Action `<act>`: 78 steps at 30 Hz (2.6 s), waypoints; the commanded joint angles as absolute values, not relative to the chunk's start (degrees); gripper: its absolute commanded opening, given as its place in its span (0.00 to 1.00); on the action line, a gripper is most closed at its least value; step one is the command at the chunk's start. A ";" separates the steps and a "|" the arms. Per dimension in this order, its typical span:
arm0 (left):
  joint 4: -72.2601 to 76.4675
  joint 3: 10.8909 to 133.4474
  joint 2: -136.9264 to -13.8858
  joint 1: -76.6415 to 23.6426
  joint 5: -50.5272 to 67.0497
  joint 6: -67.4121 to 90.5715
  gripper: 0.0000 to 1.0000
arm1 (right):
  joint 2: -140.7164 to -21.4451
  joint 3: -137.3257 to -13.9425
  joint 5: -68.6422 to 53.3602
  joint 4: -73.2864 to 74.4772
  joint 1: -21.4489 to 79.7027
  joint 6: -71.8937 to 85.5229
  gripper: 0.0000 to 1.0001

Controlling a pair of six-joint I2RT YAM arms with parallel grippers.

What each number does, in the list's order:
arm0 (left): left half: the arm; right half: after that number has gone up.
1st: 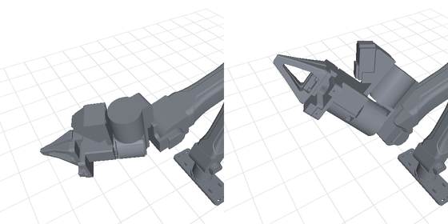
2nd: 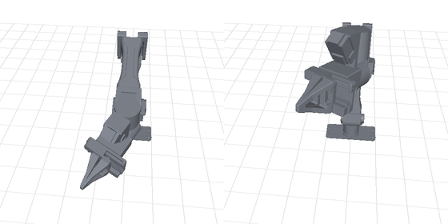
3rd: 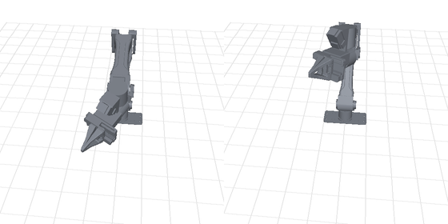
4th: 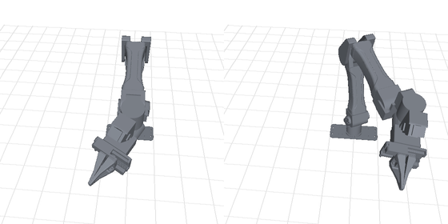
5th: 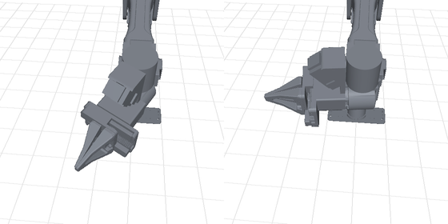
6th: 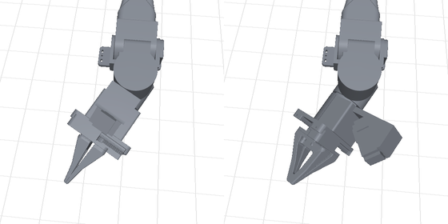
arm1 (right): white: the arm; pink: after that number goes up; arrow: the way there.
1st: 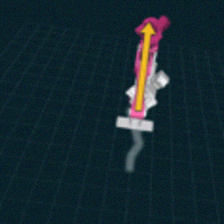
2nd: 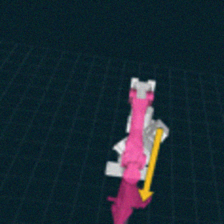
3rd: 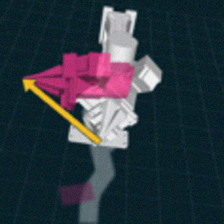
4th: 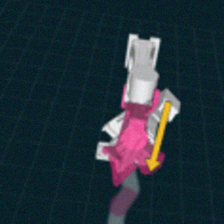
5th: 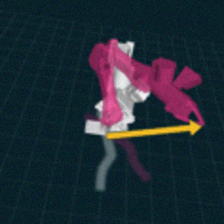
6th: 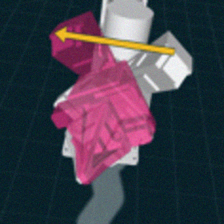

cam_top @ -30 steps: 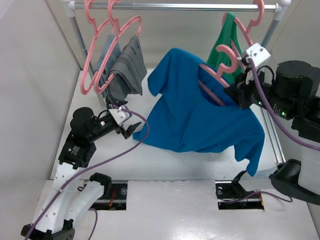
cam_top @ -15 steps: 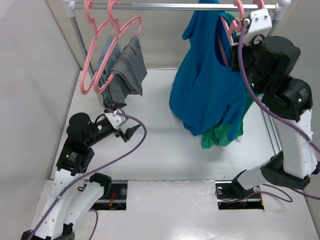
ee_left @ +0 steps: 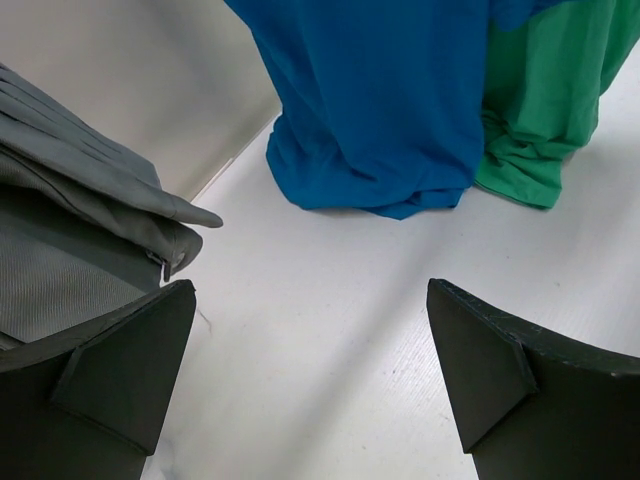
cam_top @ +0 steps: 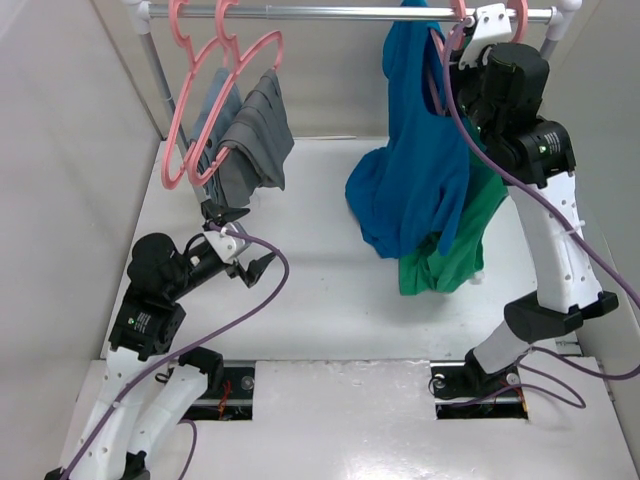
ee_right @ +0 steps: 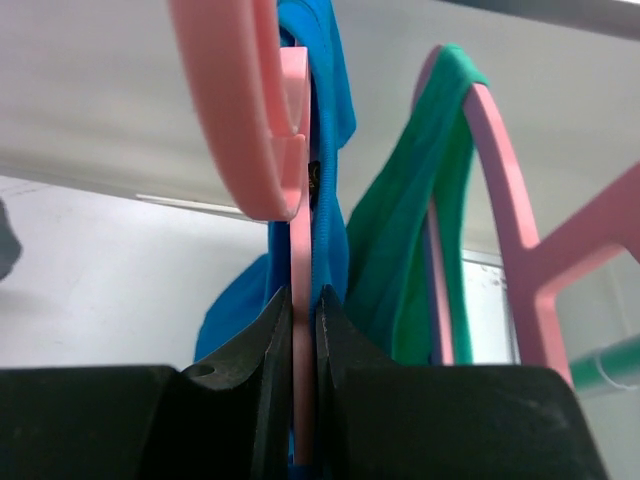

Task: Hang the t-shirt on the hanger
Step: Hang the hanger with tshirt onto the clothesline

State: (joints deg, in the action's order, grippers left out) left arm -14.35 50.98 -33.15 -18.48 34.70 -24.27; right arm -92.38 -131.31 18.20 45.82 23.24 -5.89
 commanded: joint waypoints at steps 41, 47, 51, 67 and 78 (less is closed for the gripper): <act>-9.41 43.78 -33.13 -18.28 32.35 -21.01 1.00 | -57.95 -86.48 1.61 13.29 36.82 -19.15 1.00; -6.60 33.42 -29.80 -17.75 24.52 -16.09 1.00 | -55.55 -64.19 -14.59 6.51 40.86 -18.99 1.00; -1.78 26.99 -27.96 -15.21 21.54 -14.95 1.00 | -54.23 -47.17 -15.12 0.02 43.76 -14.51 1.00; 2.29 20.48 -27.42 -6.33 20.13 -17.05 1.00 | -46.33 -20.31 7.26 -10.55 43.77 15.01 1.00; 2.29 20.48 -27.42 -5.19 21.18 -17.05 1.00 | -33.14 -15.03 11.42 -7.03 43.77 20.47 1.00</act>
